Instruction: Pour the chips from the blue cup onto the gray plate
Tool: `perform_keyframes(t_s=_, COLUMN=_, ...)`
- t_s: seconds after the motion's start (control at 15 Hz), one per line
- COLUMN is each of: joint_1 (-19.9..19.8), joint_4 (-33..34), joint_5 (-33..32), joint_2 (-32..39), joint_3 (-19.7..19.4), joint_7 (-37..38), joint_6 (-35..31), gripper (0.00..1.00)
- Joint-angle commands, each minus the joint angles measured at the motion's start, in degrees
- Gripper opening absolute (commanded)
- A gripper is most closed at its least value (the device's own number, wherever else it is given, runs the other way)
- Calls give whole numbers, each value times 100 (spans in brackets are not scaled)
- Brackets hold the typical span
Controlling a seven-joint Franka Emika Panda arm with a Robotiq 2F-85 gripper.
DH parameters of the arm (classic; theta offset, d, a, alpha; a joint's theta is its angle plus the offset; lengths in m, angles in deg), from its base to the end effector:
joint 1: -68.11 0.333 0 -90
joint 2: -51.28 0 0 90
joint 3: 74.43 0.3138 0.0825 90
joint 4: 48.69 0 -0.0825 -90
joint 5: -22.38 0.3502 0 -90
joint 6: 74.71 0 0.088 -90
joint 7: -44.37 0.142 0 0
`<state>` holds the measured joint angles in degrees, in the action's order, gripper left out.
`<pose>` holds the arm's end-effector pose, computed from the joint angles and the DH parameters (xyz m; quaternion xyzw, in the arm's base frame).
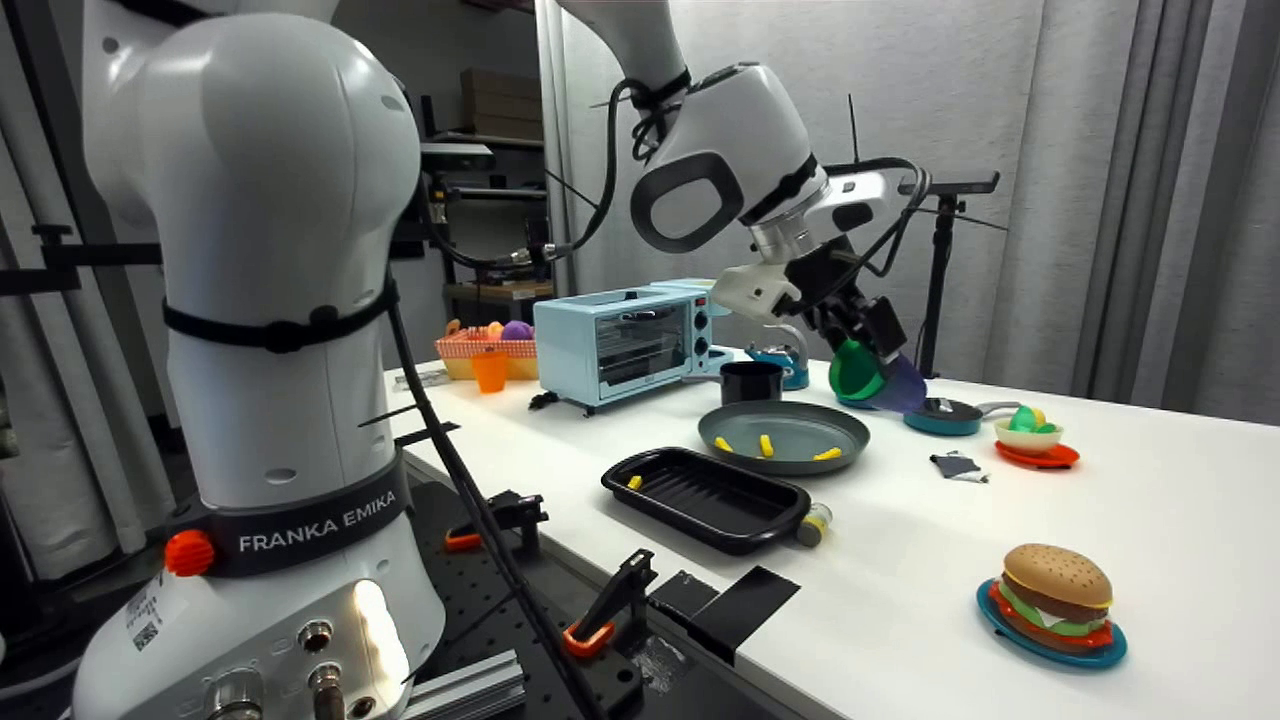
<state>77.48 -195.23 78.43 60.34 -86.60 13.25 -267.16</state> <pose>0.4546 -0.1201 0.2678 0.9257 -0.2423 0.2862 0.0494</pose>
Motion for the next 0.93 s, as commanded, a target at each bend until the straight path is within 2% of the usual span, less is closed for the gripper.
perform_keyframes(t_s=0.0, joint_1=394, joint_4=16, joint_5=268, joint_2=-44, joint_3=-600, joint_7=-64, joint_6=684, gripper=57)
perform_keyframes(t_s=0.33, joint_1=978, joint_4=76, joint_5=-764, joint_2=161, joint_3=-1613, joint_7=1186, joint_6=1556, gripper=57)
perform_keyframes(t_s=0.87, joint_1=2591, joint_4=536, joint_5=-4019, joint_2=-70, joint_3=-3794, joint_7=4456, joint_6=3011, gripper=57)
